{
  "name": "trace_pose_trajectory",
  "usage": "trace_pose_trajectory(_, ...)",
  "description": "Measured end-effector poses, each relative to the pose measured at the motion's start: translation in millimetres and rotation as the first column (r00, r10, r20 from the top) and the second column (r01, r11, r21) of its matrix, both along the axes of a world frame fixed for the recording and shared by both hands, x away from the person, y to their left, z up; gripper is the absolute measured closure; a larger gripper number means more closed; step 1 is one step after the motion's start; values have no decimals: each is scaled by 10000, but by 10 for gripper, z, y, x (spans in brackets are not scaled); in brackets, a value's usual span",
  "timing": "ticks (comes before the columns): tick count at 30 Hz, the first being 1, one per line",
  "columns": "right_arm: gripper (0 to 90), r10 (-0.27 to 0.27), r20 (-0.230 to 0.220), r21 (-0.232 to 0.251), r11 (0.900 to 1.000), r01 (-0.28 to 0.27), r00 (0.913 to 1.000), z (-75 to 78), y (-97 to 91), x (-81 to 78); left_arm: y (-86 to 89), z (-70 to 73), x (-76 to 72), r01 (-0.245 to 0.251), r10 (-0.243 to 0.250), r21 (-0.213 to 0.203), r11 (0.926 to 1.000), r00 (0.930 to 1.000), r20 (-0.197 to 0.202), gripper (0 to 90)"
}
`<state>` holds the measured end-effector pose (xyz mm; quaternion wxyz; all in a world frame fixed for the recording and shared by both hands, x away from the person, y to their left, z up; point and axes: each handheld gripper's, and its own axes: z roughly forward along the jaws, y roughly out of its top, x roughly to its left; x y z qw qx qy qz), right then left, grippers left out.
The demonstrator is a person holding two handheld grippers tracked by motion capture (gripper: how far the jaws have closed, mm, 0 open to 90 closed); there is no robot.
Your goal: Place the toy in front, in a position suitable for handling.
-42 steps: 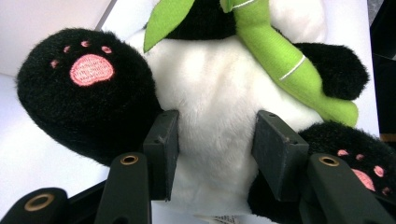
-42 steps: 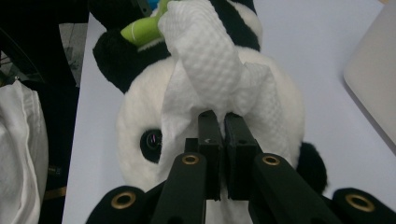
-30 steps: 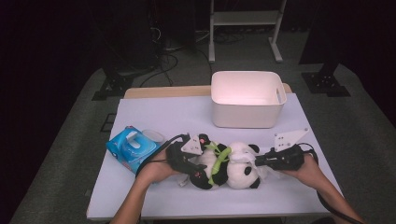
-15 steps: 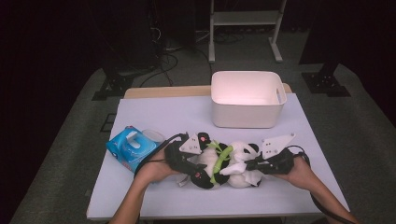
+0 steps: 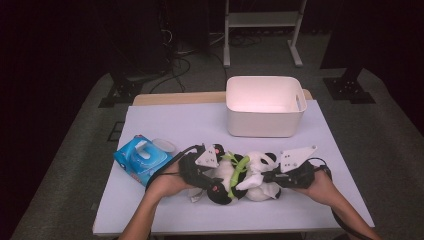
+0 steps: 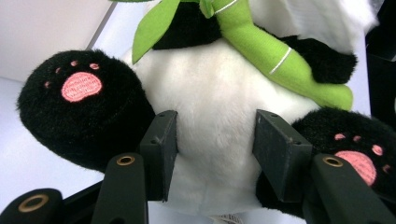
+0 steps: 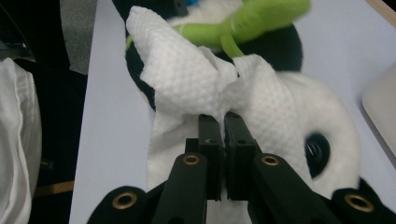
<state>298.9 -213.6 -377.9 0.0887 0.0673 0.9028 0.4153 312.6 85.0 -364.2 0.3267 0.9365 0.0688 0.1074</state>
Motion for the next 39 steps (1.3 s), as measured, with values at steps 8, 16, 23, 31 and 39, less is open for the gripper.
trace_pose_trajectory(8, 866, 633, 255, -245, 9977, -627, 9977, -39, 232, -90, -10, -7, -7, -23, 23, -9, 10000, 10000, 57, 495)
trace_pose_trajectory(16, 867, -61, -153, -241, 9997, 57, 9999, -153, -100, -126, -11, -2, 0, -10, 10, -15, 10000, 10000, 31, 496)
trace_pose_trajectory(23, 865, 283, 223, -178, 9995, -279, 9994, -144, 59, -171, -38, 9, -7, -40, 37, 227, 9997, 9999, 115, 497)
trace_pose_trajectory(31, 867, 393, 144, -59, 9992, -392, 9991, -181, 49, -176, -17, -1, 9, 17, -18, 117, 9999, 10000, 45, 497)
trace_pose_trajectory(39, 868, -491, -616, 1, 9988, 492, 9969, -345, -365, -124, -22, -2, 9, -40, 40, 99, 9999, 10000, 4, 497)
